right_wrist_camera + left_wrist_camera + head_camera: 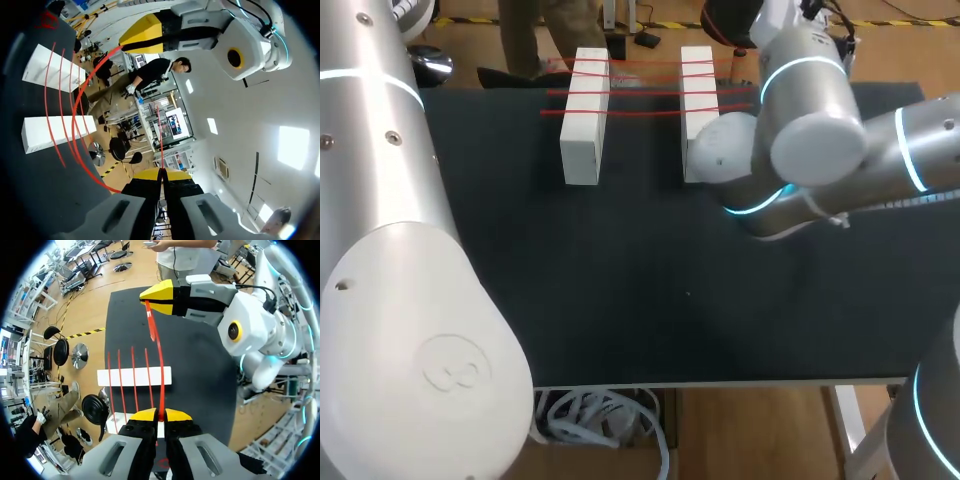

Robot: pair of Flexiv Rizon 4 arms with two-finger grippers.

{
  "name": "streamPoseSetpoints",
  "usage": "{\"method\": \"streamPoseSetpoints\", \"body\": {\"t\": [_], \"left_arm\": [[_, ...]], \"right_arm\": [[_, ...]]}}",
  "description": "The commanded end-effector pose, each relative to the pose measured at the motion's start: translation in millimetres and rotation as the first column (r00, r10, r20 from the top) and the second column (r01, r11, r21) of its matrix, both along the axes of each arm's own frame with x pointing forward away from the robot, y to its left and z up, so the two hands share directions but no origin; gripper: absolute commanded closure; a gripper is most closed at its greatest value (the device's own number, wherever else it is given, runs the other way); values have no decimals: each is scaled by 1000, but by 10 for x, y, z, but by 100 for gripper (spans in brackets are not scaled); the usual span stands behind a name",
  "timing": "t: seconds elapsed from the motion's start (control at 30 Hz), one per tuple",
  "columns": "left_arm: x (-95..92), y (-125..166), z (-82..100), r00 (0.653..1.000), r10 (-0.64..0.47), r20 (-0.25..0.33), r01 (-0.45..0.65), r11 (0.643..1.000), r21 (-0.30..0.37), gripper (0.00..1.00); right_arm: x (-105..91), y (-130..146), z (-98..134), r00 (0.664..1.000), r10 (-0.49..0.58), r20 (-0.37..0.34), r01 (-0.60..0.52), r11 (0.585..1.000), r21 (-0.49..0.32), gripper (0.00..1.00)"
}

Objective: Grab the tape and strap the tape.

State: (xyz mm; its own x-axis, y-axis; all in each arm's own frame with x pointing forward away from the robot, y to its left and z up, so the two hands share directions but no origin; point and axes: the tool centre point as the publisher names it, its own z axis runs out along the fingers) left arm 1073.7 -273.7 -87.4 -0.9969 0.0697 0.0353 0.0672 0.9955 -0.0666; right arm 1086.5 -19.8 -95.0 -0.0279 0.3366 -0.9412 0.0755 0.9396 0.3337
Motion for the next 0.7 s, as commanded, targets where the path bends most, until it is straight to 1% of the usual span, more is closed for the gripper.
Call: {"method": "streamPoseSetpoints", "body": {"t": [0.03, 0.2, 0.33, 0.47, 0.53, 0.7], "left_arm": [[13, -12, 23, 1000, 0, -4, 0, 1000, 7, 100], [13, -12, 23, 1000, 0, -4, 0, 1000, 7, 100], [13, -12, 23, 1000, 0, -4, 0, 1000, 7, 100], [13, -12, 23, 1000, 0, -4, 0, 1000, 7, 100], [13, -12, 23, 1000, 0, -4, 0, 1000, 7, 100], [13, -12, 23, 1000, 0, -4, 0, 1000, 7, 100]], "right_arm": [[-38, 74, 14, 1000, -21, -10, 21, 1000, -3, 100], [-25, 114, 29, 1000, -21, 0, 21, 1000, -4, 100], [-19, 199, 60, 1000, -20, 16, 21, 1000, -8, 100], [-6, 274, 61, 999, -25, 25, 25, 999, -25, 100], [2, 302, 76, 999, -27, 41, 29, 998, -52, 100], [-2, 319, 81, 998, -41, 41, 44, 996, -74, 100]]}}
